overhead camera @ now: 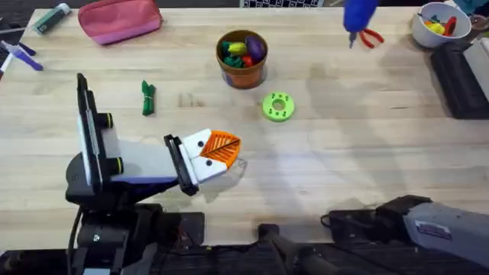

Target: Pick up the gripper from the table and insert it into the empty holder that is missing its gripper. Then pick up a screw, insert it into the mounting hole, and use the screwdriver to tighten it. Finally, clean up the table by picking up the vegetable and placing it into the bucket.

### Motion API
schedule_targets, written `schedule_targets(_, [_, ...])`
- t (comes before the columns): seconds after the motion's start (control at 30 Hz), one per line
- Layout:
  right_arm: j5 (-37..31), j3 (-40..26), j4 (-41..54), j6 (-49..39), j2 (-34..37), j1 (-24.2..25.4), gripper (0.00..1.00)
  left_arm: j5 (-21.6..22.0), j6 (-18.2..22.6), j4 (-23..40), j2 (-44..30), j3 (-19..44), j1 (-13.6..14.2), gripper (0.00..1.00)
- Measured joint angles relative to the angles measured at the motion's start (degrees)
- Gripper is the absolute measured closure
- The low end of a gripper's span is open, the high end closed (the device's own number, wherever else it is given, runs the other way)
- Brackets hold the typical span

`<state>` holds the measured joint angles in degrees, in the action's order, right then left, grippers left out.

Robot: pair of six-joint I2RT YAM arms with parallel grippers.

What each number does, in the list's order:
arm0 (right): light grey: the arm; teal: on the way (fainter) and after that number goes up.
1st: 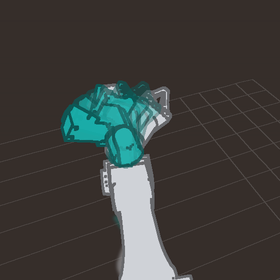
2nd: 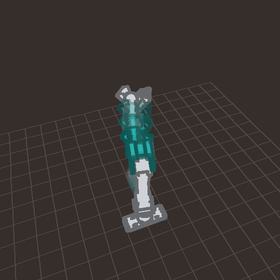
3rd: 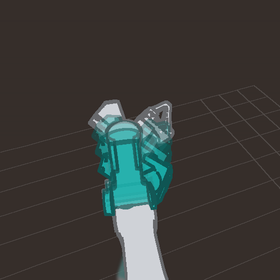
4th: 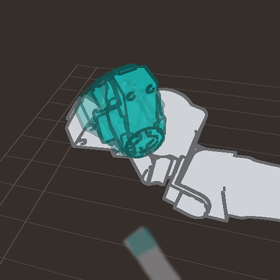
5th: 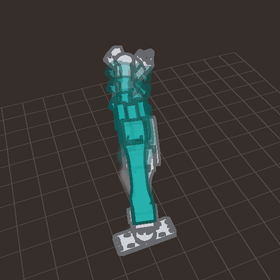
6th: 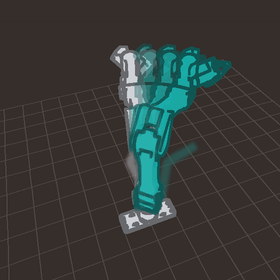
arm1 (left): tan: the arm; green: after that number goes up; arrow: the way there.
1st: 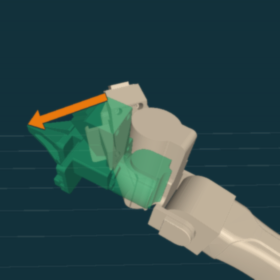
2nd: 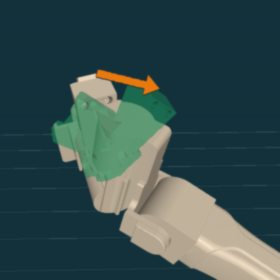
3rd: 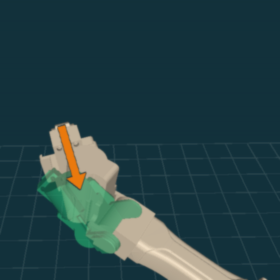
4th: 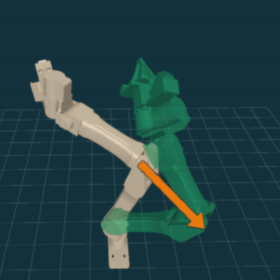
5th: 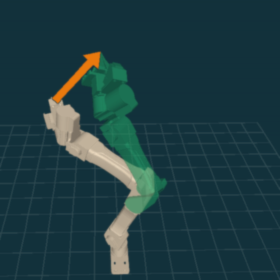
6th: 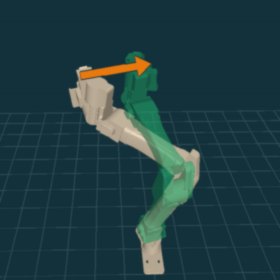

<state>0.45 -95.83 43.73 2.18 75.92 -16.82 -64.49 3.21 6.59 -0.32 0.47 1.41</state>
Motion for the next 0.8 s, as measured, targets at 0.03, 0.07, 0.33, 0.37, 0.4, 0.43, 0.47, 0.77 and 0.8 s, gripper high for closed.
schedule_targets(0.03, [0.4,0.0,-0.8,0.3,-1.0,-1.5,0.977,0.0,0.0,0.0,0.0,0.0,0.0,0.994])
schedule_targets(0.07, [0.6,0.0,-1.4,0.5,-1.6,-2.5,0.977,0.0,0.0,0.0,0.0,0.0,0.0,0.994])
schedule_targets(0.33, [1.8,5.9,-14.3,3.0,-7.2,-12.6,0.977,0.0,0.0,0.0,0.0,0.0,0.0,0.994])
schedule_targets(0.37, [2.0,7.5,-16.6,3.7,-7.7,-13.6,0.977,0.0,0.0,0.0,0.0,0.0,0.0,0.994])
schedule_targets(0.4, [2.2,8.9,-18.6,4.2,-8.0,-14.3,0.977,0.0,0.0,0.0,0.0,0.0,0.0,0.994])
schedule_targets(0.43, [2.5,10.5,-21.2,4.8,-8.2,-15.0,0.977,0.0,0.0,0.0,0.0,0.0,0.0,0.994])
schedule_targets(0.47, [3.1,12.3,-24.0,5.5,-8.3,-15.7,0.977,0.0,0.0,0.0,0.0,0.0,0.0,0.994])
schedule_targets(0.77, [16.3,26.2,-48.4,10.3,-8.2,-16.8,0.977,0.0,0.0,0.0,0.0,0.0,0.0,0.994])
schedule_targets(0.8, [18.1,27.9,-51.6,10.9,-8.2,-16.8,0.977,0.0,0.0,0.0,0.0,0.0,0.0,0.994])
